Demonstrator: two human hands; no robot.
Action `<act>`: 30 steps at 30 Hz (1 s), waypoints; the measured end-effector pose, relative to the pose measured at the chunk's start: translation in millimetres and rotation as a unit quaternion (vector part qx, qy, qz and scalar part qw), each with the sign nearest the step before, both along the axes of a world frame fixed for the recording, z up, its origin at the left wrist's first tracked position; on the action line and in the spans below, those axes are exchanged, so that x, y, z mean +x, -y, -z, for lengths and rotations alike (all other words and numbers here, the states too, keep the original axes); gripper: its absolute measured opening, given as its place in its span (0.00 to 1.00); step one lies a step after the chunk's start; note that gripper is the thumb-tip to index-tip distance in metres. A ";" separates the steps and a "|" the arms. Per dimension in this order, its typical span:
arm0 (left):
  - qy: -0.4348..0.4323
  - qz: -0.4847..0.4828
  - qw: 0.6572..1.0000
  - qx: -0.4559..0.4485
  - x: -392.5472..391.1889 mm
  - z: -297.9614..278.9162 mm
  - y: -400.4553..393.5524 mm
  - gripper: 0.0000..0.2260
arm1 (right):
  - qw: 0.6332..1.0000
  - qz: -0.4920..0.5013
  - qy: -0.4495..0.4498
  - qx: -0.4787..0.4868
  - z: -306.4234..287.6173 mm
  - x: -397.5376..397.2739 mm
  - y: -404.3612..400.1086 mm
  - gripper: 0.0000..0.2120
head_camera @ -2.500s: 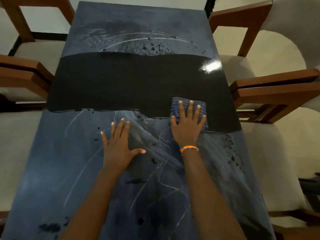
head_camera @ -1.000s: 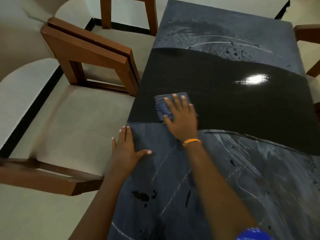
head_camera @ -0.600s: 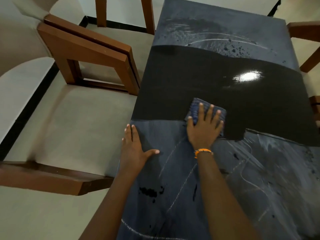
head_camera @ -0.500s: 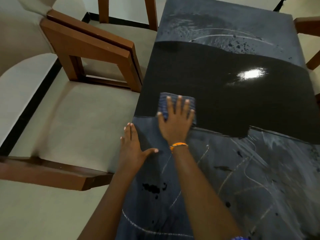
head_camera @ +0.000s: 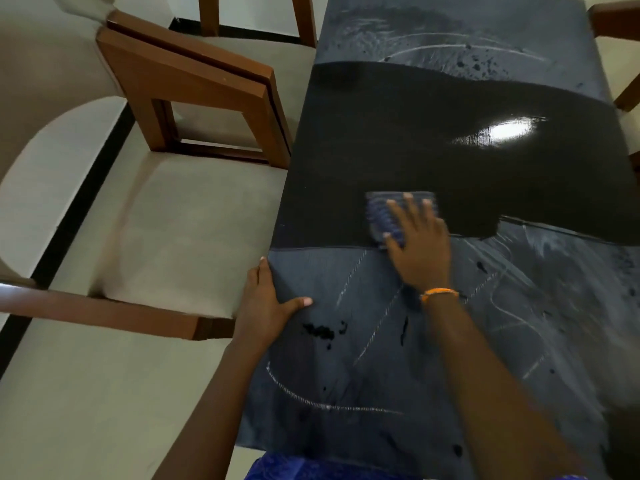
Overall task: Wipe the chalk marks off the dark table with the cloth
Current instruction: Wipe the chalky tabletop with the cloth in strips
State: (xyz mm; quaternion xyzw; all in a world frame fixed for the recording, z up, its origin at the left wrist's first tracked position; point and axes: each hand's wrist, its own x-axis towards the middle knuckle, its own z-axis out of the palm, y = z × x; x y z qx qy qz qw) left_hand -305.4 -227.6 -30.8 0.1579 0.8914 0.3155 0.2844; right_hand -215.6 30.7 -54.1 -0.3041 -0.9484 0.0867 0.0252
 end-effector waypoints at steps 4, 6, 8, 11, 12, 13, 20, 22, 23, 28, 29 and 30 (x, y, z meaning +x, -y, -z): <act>-0.004 0.000 1.000 0.006 1.6 0.7 0.2 0.49 | 0.988 0.148 0.000 -0.034 -8.0 54.0 -44.7 0.32; -0.003 0.001 1.000 0.005 2.1 1.9 3.2 0.48 | 0.987 0.158 0.017 -0.028 -9.1 50.5 -38.6 0.35; -0.006 0.003 1.000 0.010 2.2 3.6 7.8 0.47 | 0.987 0.156 0.021 -0.023 -9.1 32.7 -18.8 0.35; -0.012 -0.001 1.000 0.012 5.2 4.1 18.5 0.45 | 0.994 0.105 0.014 -0.021 -6.7 -9.3 31.8 0.33; -0.013 -0.002 1.000 0.008 6.7 4.1 23.2 0.44 | 0.997 0.076 0.016 -0.020 -5.5 -25.2 53.9 0.32; -0.016 -0.003 1.000 0.005 8.7 3.9 28.0 0.44 | 0.999 0.042 0.019 -0.022 -4.4 -40.9 77.6 0.32; -0.041 -0.010 0.999 0.004 25.4 -5.9 47.5 0.43 | 0.982 -0.179 0.009 -0.058 4.4 -64.8 182.4 0.28; -0.047 0.001 0.999 0.028 29.3 -9.5 43.7 0.42 | 0.980 -0.196 0.007 -0.044 3.5 -52.0 168.5 0.26; -0.058 0.017 0.998 0.027 31.5 -11.0 40.3 0.42 | 0.980 -0.194 0.007 -0.035 2.8 -43.1 157.3 0.27; -0.148 0.090 0.983 -0.063 48.8 -9.1 14.5 0.45 | 0.998 -0.055 0.014 -0.005 -0.7 28.2 65.9 0.29; -0.153 0.103 0.981 -0.063 54.0 -7.7 8.3 0.45 | 1.000 -0.013 0.018 0.000 -1.0 49.2 44.0 0.29; -0.150 0.117 0.980 -0.056 58.5 -6.5 2.5 0.45 | 0.999 0.032 0.021 0.001 -1.0 70.8 23.6 0.29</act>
